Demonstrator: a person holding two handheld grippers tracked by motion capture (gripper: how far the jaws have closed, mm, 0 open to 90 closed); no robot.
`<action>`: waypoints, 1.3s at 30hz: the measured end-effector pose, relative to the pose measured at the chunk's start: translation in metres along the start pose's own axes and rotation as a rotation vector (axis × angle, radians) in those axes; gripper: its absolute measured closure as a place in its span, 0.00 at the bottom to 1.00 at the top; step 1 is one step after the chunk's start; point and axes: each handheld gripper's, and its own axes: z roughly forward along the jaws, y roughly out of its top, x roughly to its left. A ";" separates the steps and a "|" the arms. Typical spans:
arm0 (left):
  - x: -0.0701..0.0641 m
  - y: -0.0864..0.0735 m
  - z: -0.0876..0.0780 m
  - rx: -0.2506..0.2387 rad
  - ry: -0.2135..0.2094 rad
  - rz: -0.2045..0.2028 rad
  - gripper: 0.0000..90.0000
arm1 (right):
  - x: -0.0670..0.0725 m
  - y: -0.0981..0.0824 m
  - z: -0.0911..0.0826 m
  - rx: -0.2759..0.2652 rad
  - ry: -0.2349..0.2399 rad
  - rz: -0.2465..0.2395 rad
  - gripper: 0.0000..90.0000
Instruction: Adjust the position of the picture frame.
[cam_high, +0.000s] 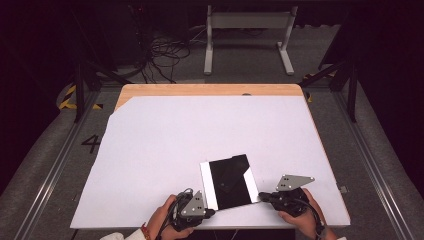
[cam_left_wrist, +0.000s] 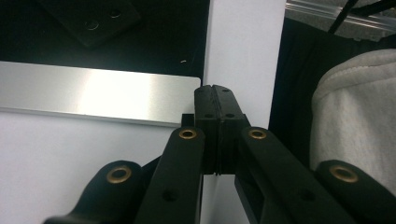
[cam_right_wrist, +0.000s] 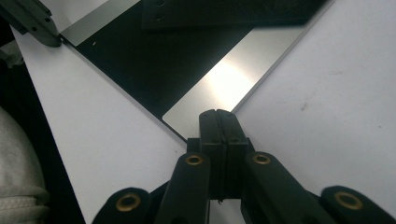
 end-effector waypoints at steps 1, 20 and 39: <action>0.000 0.000 -0.001 0.006 0.018 0.006 1.00 | 0.000 0.000 0.000 0.000 0.006 -0.009 1.00; 0.019 -0.005 -0.006 0.003 0.052 -0.027 1.00 | 0.008 0.005 0.006 0.003 0.010 -0.064 1.00; 0.033 -0.009 -0.011 0.010 0.090 -0.059 1.00 | 0.013 0.010 0.015 -0.014 0.000 -0.064 1.00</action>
